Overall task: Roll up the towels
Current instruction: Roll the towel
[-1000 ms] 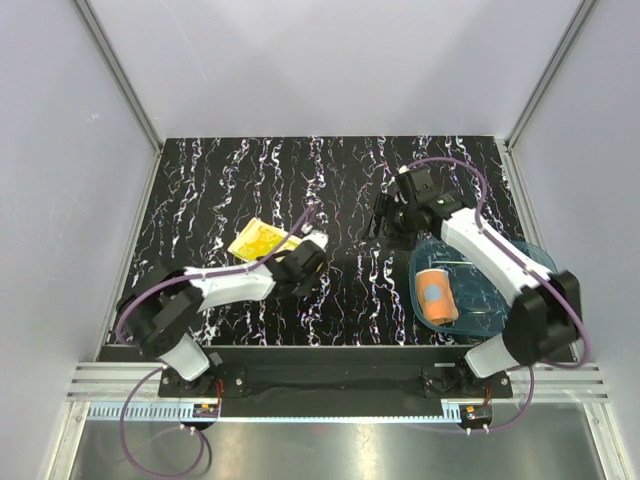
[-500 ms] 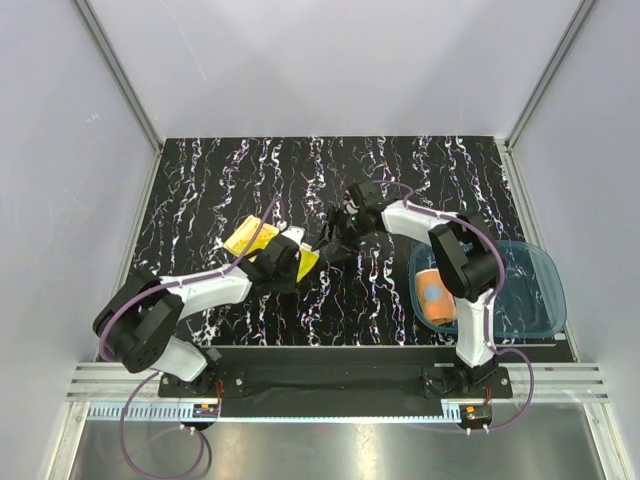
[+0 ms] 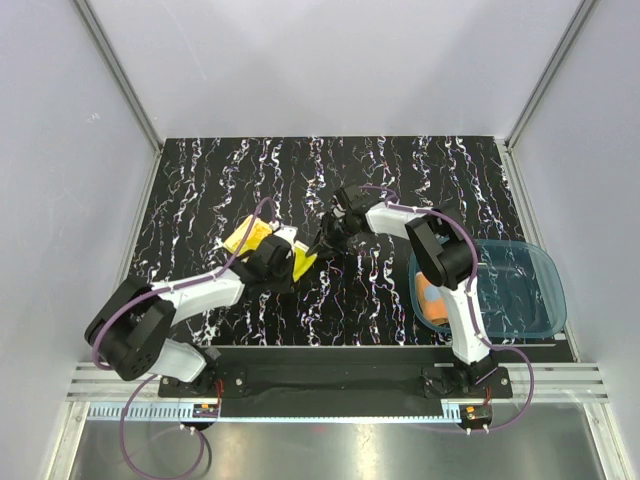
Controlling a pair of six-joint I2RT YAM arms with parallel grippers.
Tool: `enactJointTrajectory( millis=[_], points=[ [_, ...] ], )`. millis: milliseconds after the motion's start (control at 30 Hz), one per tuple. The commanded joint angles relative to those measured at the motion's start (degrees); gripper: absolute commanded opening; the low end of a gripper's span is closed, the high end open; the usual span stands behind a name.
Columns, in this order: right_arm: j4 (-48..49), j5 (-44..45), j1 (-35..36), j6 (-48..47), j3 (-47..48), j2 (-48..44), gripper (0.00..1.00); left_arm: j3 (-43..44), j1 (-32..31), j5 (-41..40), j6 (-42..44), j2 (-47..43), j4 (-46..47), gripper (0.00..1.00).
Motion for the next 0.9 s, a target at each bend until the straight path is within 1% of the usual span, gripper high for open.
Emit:
enactJointTrajectory(
  millis=[0,33,67,100,233,267,333,367,400,433,500,533,633,767,867],
  points=[
    [1.70,0.31,0.36,0.29,1.54,2.59,0.24,-0.59,0.53,1.81,-0.94,-2.59,3.34,0.00],
    [1.79,0.39,0.19,-0.06,1.54,2.68,0.18,-0.59,0.53,1.98,-1.21,-2.77,3.25,0.00],
    [1.71,0.48,0.10,-0.15,1.19,2.60,0.05,-0.59,0.53,2.51,-1.47,-3.20,3.17,0.00],
    [1.27,1.09,0.10,-0.41,1.01,2.33,0.00,-0.50,0.53,2.86,-1.56,-3.47,2.73,0.00],
    [-1.80,4.61,-0.87,-3.39,-1.01,-1.70,0.00,-0.15,0.53,4.27,-3.23,-4.70,1.76,0.00],
    [-2.68,5.40,-1.04,-4.19,-1.79,-2.49,0.00,-0.06,0.53,6.36,-3.49,-4.88,1.76,0.00],
    [-6.28,8.38,-1.40,-6.55,-2.33,-4.77,0.00,0.11,0.45,7.69,-4.98,-5.14,1.58,0.00],
    [-7.51,9.35,-1.66,-7.35,-3.03,-5.57,0.02,0.11,0.18,8.74,-5.51,-5.40,1.76,0.00],
    [-9.53,11.10,-1.92,-8.05,-3.47,-6.45,0.13,0.11,-0.08,8.93,-5.86,-5.58,1.58,0.00],
    [-10.76,11.99,-2.19,-9.71,-3.73,-8.02,0.18,0.11,-0.34,9.02,-6.56,-5.67,1.50,0.00],
    [-12.96,14.09,-3.32,-10.52,-5.05,-9.88,0.35,0.64,-1.40,9.46,-6.83,-5.58,1.06,0.00],
    [-13.67,14.80,-3.77,-11.30,-5.32,-11.63,0.49,1.25,-1.75,9.37,-7.18,-5.41,0.88,0.00],
    [-17.01,18.23,-4.74,-13.15,-5.32,-14.88,0.60,2.74,-3.24,9.98,-7.97,-3.83,0.53,0.00],
    [-22.19,22.27,-5.79,-15.18,-3.57,-18.40,0.64,4.59,-4.56,11.56,-9.64,-2.42,0.26,0.00],
    [-24.22,24.74,-6.41,-16.32,-2.69,-21.48,0.65,5.65,-4.74,13.14,-11.31,-2.42,-0.35,0.00]
  ],
)
